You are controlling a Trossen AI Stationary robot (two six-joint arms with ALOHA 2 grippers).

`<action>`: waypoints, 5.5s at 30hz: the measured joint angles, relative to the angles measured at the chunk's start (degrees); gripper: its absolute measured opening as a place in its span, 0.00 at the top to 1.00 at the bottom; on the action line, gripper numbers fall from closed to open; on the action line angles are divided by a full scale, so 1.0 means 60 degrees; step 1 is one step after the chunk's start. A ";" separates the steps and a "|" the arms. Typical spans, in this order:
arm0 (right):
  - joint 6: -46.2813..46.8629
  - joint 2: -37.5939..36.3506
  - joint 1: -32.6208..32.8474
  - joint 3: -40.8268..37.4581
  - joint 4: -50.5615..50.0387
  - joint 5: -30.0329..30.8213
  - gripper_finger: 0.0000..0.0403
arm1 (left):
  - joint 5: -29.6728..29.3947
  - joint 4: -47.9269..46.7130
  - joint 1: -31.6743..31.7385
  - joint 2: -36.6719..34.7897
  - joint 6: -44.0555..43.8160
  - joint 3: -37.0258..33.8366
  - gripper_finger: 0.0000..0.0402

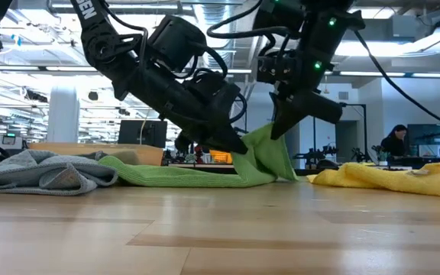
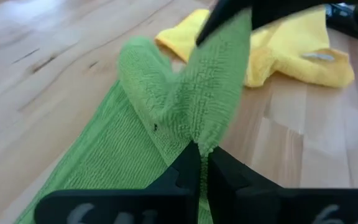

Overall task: Fold microfiber towels
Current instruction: Fold the green microfiber cloth, then put the green microfiber cloth into the orange bin

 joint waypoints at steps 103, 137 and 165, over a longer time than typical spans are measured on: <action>-0.6472 0.4360 -0.0484 0.4250 0.4668 -0.3875 0.88 | -0.5763 -1.0173 -0.4237 -0.6349 -0.3624 0.0000 0.58; -0.2984 0.2657 -0.1066 0.3777 -0.1085 -0.4911 0.35 | -0.5767 -1.0735 -0.4237 -0.6342 -0.3595 0.0000 0.58; -0.5088 0.2648 -0.0331 0.1585 0.1594 -0.3621 0.35 | -0.5763 -1.1201 -0.4233 -0.6339 -0.4135 -0.0069 0.58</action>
